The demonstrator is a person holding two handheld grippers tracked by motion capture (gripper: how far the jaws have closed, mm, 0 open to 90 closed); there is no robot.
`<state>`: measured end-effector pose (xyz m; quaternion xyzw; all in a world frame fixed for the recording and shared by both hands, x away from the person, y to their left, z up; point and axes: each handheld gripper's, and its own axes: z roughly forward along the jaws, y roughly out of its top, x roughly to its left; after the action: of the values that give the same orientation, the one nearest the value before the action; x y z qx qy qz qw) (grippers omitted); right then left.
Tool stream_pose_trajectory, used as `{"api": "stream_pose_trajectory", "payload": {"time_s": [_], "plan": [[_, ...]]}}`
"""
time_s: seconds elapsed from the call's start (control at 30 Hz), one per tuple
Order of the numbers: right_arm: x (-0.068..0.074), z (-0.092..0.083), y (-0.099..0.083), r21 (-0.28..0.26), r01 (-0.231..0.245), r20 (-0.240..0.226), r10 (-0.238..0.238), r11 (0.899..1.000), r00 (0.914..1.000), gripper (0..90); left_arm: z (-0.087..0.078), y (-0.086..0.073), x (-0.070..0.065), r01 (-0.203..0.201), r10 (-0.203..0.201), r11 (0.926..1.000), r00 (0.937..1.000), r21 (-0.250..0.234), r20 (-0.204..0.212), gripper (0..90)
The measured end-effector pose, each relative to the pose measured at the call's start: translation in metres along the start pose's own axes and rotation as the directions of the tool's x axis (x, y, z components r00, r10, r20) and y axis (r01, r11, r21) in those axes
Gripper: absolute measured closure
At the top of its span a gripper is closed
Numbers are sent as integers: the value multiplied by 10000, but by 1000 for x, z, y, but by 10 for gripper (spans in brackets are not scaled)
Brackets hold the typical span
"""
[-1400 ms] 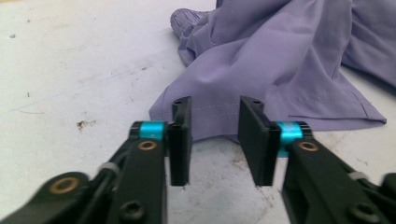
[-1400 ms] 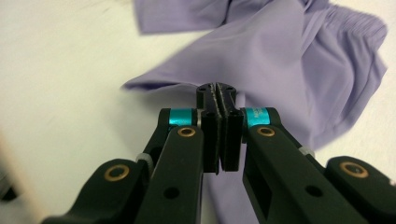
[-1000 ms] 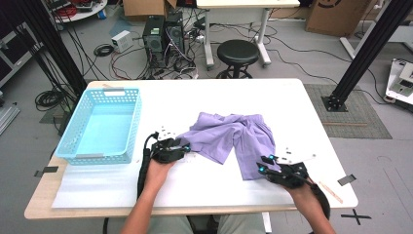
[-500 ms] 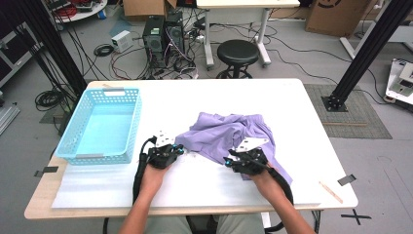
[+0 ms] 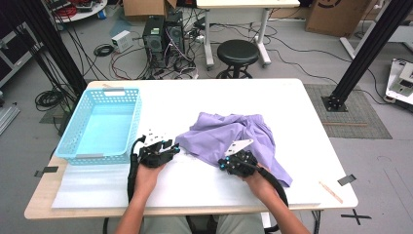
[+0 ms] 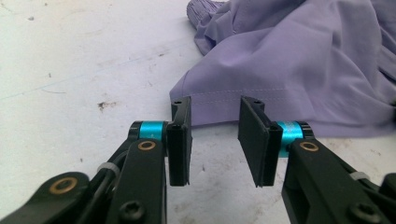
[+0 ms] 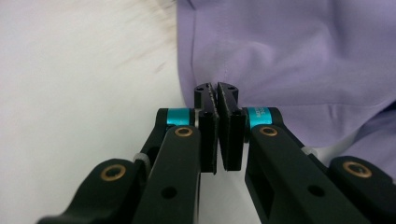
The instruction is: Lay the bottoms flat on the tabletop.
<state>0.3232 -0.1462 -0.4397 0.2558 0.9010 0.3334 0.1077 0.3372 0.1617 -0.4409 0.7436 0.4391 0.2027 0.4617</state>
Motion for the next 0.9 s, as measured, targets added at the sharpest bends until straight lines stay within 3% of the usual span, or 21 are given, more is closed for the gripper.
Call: {"api": "stream_pose_trajectory", "payload": {"time_s": [0.13, 0.27, 0.4, 0.53, 0.67, 0.73, 0.8, 0.87, 0.9], "plan": [[12, -14, -14, 51, 592, -585, -588, 9982, 9966, 879, -1, -1, 1, 49, -50, 10000, 9999, 48, 151, 583], [20, -28, -30, 74, 926, -790, -917, 9957, 9926, 879, -2, -1, 1, 59, -62, 9999, 9995, 97, 310, 560], [22, -40, -41, 126, 963, -932, -947, 9953, 9911, 870, 0, -2, -4, -17, -4, 9996, 9968, 269, 794, 550], [15, -51, -44, -506, 387, -563, -416, 9980, 9975, 714, 4, -5, -14, -395, 319, 9974, 9921, 604, 1212, 548], [4, -54, -40, -1111, -312, 193, 336, 9933, 9993, 673, 9, -8, -23, -788, 602, 9893, 9870, 1227, 1490, 574], [3, -52, -38, -1135, -474, 345, 516, 9924, 9981, 672, 10, -8, -27, -1161, 930, 9814, 9842, 1531, 1505, 645], [3, -47, -35, -976, -481, 481, 530, 9941, 9974, 669, 10, -9, -33, -1514, 1326, 9745, 9839, 1656, 1198, 746], [4, -40, -33, -711, -293, 679, 342, 9970, 9971, 668, 6, -11, -34, -1514, 1337, 9739, 9847, 1689, 1118, 874], [5, -36, -31, -538, -247, 807, 290, 9982, 9963, 669, 4, -12, -35, -1540, 1363, 9737, 9842, 1677, 1127, 880]]}}
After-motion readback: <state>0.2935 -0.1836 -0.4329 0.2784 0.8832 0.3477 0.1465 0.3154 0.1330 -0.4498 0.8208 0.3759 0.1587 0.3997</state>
